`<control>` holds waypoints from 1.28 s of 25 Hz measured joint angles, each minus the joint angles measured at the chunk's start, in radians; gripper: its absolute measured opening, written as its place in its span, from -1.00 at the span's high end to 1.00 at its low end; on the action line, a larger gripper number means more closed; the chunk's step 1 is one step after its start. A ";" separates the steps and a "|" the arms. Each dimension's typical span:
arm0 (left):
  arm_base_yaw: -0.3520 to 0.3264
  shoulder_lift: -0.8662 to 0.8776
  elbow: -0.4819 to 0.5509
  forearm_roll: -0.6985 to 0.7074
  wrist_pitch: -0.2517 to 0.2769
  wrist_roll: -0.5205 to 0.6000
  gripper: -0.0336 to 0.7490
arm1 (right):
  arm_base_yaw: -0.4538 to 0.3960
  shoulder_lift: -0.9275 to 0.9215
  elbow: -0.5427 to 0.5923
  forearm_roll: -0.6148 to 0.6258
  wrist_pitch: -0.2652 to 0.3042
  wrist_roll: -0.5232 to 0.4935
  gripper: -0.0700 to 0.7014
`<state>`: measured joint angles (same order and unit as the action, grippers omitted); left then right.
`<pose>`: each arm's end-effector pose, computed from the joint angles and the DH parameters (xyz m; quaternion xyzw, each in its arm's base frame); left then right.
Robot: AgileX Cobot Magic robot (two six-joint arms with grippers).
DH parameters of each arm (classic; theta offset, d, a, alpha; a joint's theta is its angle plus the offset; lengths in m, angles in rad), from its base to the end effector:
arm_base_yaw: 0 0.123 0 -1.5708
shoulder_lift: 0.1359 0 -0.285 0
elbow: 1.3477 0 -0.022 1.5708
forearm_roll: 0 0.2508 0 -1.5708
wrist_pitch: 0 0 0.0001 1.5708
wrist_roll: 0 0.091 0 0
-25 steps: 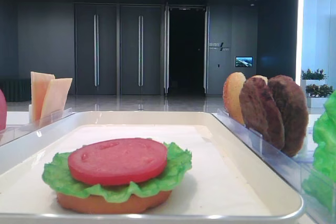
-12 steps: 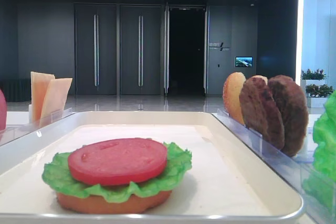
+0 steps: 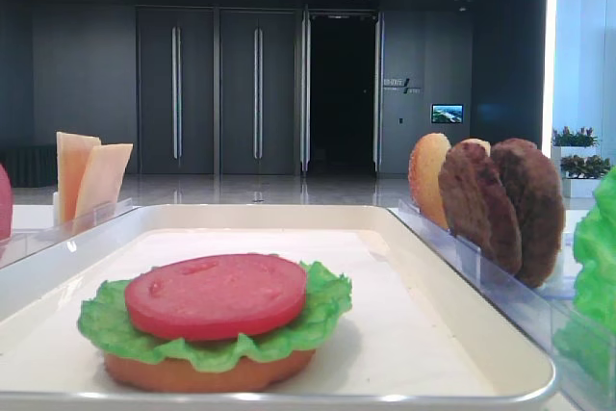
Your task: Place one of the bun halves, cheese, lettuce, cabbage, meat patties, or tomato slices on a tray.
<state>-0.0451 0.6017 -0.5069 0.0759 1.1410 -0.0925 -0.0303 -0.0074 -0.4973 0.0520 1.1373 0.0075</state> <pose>0.0774 0.0028 0.2519 -0.0149 0.9770 0.0226 0.2114 -0.0090 0.0046 0.2705 0.0144 0.8710 0.0203 0.4906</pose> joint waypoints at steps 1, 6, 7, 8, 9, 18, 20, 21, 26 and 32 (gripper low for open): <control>0.000 -0.037 0.000 -0.007 -0.002 0.000 -0.69 | 0.000 0.000 0.000 0.000 0.000 0.000 -0.43; 0.000 -0.257 0.032 -0.060 -0.034 -0.001 -0.69 | 0.000 0.000 0.000 0.000 0.000 0.000 -0.43; 0.000 -0.296 0.033 -0.061 -0.035 -0.001 -0.69 | 0.000 0.000 0.000 0.000 0.000 0.000 -0.43; 0.000 -0.326 0.033 -0.062 -0.035 0.002 -0.69 | 0.000 0.000 0.000 0.000 0.000 0.000 -0.43; 0.000 -0.357 0.033 -0.067 -0.035 0.011 -0.69 | 0.000 0.000 0.000 0.000 0.000 0.000 -0.43; 0.000 -0.528 0.035 -0.163 -0.034 0.142 -0.69 | 0.000 0.000 0.000 0.000 0.000 0.000 -0.43; 0.000 -0.565 0.035 -0.163 -0.033 0.144 -0.69 | 0.000 0.000 0.000 0.000 0.000 0.000 -0.43; 0.000 -0.587 0.035 -0.163 -0.033 0.144 -0.69 | 0.000 0.000 0.000 0.000 0.000 0.000 -0.43; 0.000 -0.617 0.035 -0.165 -0.031 0.144 -0.69 | 0.000 0.000 0.000 0.000 0.000 0.000 -0.43; 0.000 -0.617 0.035 -0.165 -0.031 0.144 -0.69 | 0.000 0.000 0.000 0.000 0.000 0.000 -0.43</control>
<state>-0.0451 -0.0152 -0.4720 -0.0887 1.1101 0.0518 -0.0303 -0.0074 -0.4973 0.0520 1.1373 0.0075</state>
